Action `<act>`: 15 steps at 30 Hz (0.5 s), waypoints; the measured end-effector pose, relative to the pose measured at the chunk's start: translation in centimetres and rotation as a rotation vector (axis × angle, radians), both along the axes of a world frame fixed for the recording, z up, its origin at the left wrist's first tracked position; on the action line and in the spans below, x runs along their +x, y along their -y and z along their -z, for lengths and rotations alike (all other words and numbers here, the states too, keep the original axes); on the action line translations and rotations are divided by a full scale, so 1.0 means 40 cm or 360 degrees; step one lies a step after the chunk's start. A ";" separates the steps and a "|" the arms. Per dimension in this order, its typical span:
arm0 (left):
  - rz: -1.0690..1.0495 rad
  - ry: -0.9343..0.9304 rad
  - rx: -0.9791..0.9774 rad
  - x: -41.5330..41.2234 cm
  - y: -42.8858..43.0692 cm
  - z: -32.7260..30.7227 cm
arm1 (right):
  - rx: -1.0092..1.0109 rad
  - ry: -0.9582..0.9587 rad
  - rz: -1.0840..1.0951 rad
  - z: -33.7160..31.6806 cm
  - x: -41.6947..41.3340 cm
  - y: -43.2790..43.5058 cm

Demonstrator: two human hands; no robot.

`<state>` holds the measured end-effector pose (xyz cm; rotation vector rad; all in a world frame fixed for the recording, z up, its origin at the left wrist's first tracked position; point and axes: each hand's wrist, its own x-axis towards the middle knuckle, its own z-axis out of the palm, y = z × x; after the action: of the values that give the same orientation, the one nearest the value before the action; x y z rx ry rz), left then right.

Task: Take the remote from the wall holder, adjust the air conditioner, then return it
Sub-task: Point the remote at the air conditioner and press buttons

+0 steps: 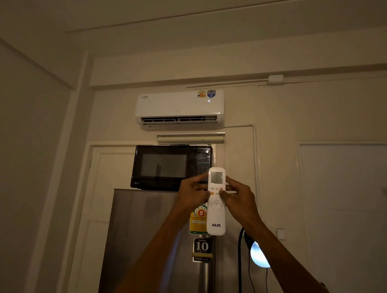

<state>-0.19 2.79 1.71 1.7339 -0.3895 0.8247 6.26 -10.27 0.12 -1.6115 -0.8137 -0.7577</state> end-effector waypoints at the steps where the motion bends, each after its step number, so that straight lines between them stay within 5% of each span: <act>1: 0.0003 0.0006 0.0005 0.001 0.000 -0.002 | 0.0001 0.0006 -0.0002 -0.001 0.000 0.001; 15: 0.0004 0.0059 -0.0029 0.007 -0.001 0.012 | -0.0044 0.0041 -0.0087 -0.004 0.012 0.011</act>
<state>0.10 2.84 1.23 1.7029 -0.4074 0.8573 6.73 -10.70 0.29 -1.6006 -0.8866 -0.7321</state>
